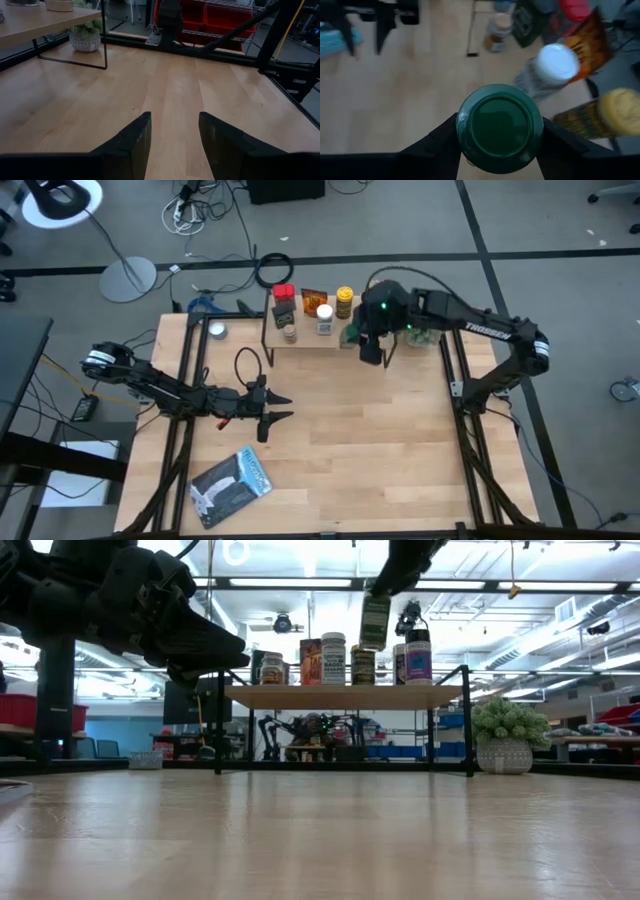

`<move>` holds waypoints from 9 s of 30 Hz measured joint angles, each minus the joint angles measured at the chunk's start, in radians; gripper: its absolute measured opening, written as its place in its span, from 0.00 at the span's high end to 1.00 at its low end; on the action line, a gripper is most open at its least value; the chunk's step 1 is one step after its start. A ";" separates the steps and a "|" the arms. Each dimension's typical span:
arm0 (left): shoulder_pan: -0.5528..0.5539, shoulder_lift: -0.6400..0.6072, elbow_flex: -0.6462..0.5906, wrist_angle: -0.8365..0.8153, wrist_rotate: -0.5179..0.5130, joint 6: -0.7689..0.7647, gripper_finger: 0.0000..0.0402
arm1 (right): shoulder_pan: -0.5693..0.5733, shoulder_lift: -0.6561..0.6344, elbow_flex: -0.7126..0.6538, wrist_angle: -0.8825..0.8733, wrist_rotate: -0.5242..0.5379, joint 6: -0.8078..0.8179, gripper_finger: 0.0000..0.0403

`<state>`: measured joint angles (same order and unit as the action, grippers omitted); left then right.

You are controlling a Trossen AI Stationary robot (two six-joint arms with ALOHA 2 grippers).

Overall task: Shelf spices
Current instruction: Put the green bottle seasoning on the shelf, then return to Home Position

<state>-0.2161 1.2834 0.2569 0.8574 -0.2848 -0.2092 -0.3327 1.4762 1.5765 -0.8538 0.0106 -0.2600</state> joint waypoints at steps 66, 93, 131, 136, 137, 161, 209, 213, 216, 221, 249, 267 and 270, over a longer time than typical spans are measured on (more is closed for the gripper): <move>0.000 0.000 0.000 -0.018 -0.014 0.017 0.58 | -0.194 0.111 -0.001 0.071 -0.158 -0.075 0.41; 0.000 0.000 0.000 -0.019 -0.014 0.017 0.58 | -0.188 0.107 0.009 0.064 -0.157 -0.111 0.45; 0.000 0.000 0.000 -0.016 -0.014 0.022 0.58 | 0.165 -0.286 -0.471 0.173 -0.090 0.300 0.99; 0.000 0.000 0.000 -0.012 -0.015 0.033 0.58 | 0.259 -0.372 -0.812 0.611 -0.085 0.498 0.97; 0.000 0.000 0.000 -0.012 -0.015 0.034 0.58 | 0.275 -0.384 -0.871 0.701 -0.085 0.537 0.97; 0.178 -0.667 -0.242 -0.244 0.108 0.119 0.58 | 0.389 -0.454 -1.259 1.335 0.080 0.581 0.95; 0.177 -1.277 -0.249 -0.773 0.121 0.152 0.58 | 0.384 -1.070 -1.497 1.118 0.039 0.500 0.97; 0.177 -1.277 -0.249 -0.774 0.121 0.152 0.58 | 0.412 -1.171 -1.497 1.021 0.056 0.501 0.97; 0.177 -1.277 -0.249 -0.774 0.121 0.152 0.58 | 0.439 -1.248 -1.503 1.006 0.105 0.453 0.96; 0.177 -1.277 -0.250 -0.774 0.121 0.147 0.58 | 0.474 -1.379 -1.567 0.984 0.166 0.424 0.97; 0.177 -1.277 -0.250 -0.774 0.111 0.156 0.58 | 0.456 -1.318 -1.568 0.899 0.199 0.349 0.95; 0.177 -1.277 -0.250 -0.774 0.111 0.154 0.58 | 0.446 -0.992 -1.569 0.915 0.157 0.417 0.96; 0.177 -1.277 -0.250 -0.774 0.111 0.154 0.58 | 0.446 -0.990 -1.570 0.917 0.157 0.417 0.95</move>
<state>-0.0391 0.0063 0.0067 0.0834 -0.1741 -0.0555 0.1131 0.4858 0.0067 0.0631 0.1677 0.1570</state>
